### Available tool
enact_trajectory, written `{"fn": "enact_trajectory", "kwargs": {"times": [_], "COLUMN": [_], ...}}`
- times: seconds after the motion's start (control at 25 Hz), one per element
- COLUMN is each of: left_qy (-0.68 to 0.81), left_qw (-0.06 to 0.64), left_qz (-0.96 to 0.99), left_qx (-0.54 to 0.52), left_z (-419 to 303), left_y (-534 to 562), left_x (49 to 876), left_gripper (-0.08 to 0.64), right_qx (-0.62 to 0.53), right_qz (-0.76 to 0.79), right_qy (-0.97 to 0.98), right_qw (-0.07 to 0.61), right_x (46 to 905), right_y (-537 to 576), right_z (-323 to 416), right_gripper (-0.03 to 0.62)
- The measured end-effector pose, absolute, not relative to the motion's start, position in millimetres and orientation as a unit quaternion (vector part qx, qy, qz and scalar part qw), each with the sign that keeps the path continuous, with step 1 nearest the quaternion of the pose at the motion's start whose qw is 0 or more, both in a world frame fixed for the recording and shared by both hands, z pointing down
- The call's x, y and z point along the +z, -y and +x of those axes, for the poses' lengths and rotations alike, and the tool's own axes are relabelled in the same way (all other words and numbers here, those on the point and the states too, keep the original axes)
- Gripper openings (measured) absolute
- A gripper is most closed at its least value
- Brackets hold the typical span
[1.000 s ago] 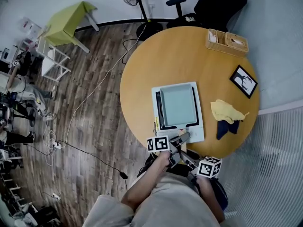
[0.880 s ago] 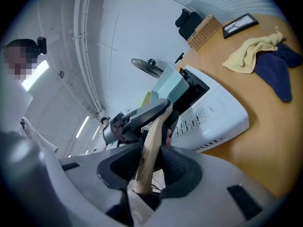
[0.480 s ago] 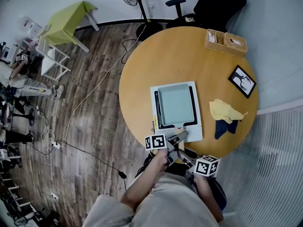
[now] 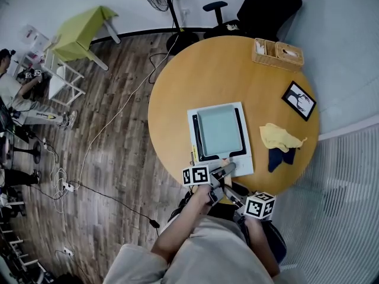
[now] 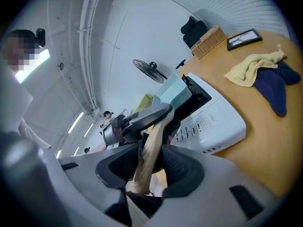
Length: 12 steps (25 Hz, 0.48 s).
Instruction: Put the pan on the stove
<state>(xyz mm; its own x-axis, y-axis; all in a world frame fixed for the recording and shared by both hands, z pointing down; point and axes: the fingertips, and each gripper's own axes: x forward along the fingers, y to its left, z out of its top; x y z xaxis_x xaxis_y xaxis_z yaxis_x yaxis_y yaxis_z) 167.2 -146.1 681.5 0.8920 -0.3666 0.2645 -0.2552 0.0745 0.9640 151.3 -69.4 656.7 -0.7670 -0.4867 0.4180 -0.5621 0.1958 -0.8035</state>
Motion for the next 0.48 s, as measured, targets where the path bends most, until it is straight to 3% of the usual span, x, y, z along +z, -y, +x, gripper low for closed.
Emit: {"fn": "enact_trajectory", "kwargs": {"times": [0.12, 0.48], "left_qy": [0.233, 0.265], "left_qw": [0.688, 0.661], "left_qz": [0.687, 0.702], "left_qx": [-0.027, -0.001], "left_z": [162, 121], "left_y": [146, 147], "left_x": [680, 673], "left_gripper": [0.201, 0.222], "right_qx": [0.525, 0.461], "right_qz": [0.358, 0.410], "right_qy": [0.772, 0.786], "right_qw": [0.028, 0.038], "right_x": [652, 632], "right_y": [73, 110], "right_z": [160, 187], "right_gripper": [0.196, 0.196]}}
